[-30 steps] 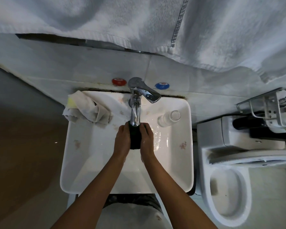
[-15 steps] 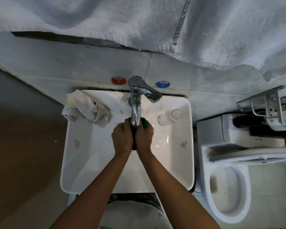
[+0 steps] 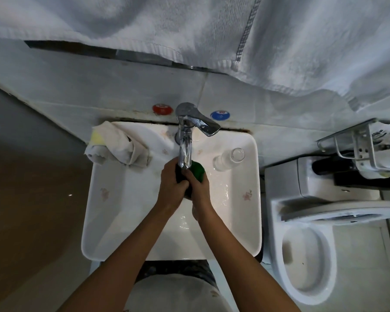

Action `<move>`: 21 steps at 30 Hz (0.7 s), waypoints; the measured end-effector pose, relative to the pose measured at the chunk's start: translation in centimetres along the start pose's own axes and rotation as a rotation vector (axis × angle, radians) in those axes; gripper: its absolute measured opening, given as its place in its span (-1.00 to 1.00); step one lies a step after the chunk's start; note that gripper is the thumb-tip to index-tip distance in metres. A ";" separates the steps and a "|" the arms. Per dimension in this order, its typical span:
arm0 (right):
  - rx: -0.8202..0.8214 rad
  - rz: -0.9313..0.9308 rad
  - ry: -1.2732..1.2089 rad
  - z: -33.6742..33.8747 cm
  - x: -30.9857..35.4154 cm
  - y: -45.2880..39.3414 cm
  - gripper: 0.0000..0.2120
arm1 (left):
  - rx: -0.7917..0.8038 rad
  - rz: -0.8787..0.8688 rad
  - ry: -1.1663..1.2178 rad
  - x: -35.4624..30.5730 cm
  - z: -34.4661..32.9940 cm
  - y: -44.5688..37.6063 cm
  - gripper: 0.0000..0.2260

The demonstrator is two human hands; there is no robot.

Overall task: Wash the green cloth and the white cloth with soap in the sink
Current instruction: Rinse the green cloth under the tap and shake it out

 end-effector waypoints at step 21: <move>-0.142 0.170 0.217 -0.8 2.4 0.3 -0.79 | -0.328 0.149 -0.223 2.4 2.0 0.2 -0.64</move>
Point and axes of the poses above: each hand's wrist, its own y-axis away from the middle knuckle, its own z-axis out of the back of the hand, x = y × z, the point moved 8 cm from there along -y, towards the middle knuckle, and after that the axes turned 11 degrees about y, right-handed, at the moved point
